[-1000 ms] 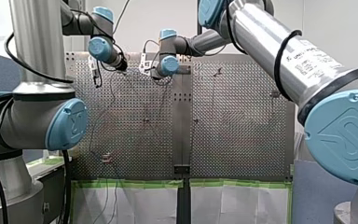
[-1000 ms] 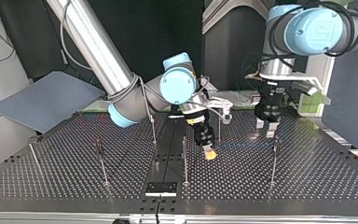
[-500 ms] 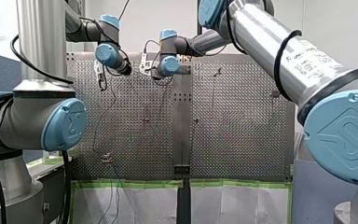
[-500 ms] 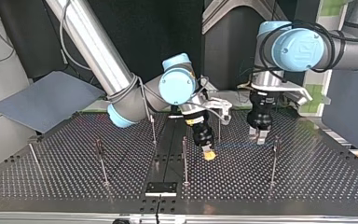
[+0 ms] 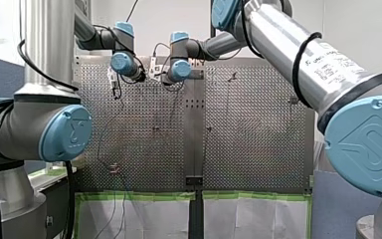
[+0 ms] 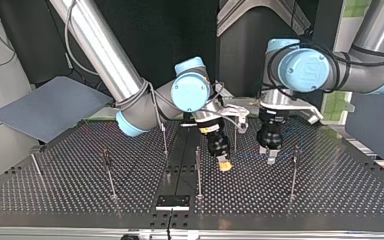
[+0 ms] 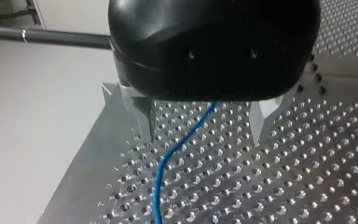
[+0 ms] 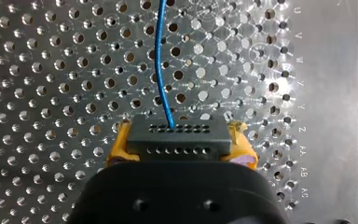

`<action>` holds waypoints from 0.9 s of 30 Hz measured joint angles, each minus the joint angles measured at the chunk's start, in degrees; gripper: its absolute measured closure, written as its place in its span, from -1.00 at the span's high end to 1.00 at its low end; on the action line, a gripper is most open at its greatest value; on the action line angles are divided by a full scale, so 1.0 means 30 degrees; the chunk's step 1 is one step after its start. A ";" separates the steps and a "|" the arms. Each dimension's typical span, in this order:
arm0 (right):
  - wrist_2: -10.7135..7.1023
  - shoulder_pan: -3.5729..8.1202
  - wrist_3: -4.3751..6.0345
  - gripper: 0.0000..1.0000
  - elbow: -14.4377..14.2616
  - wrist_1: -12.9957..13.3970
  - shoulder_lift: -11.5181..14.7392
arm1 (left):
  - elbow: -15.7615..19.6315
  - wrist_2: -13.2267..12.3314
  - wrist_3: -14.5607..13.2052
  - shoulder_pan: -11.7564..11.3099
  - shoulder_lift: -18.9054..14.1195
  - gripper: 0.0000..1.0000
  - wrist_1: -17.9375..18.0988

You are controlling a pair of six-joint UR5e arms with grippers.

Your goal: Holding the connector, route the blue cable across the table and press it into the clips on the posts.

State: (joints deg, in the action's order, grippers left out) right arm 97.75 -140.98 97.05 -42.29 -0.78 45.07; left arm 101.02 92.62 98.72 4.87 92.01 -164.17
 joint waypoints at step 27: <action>0.0011 -0.0033 0.0030 -1.00 -0.0128 -0.0065 -0.0007 | -0.0484 0.2155 0.0796 0.0249 0.1184 -1.00 0.0083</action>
State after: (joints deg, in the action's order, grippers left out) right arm 97.78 -141.08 97.14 -42.67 -0.97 45.05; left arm 99.57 99.08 101.11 5.62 95.56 -163.92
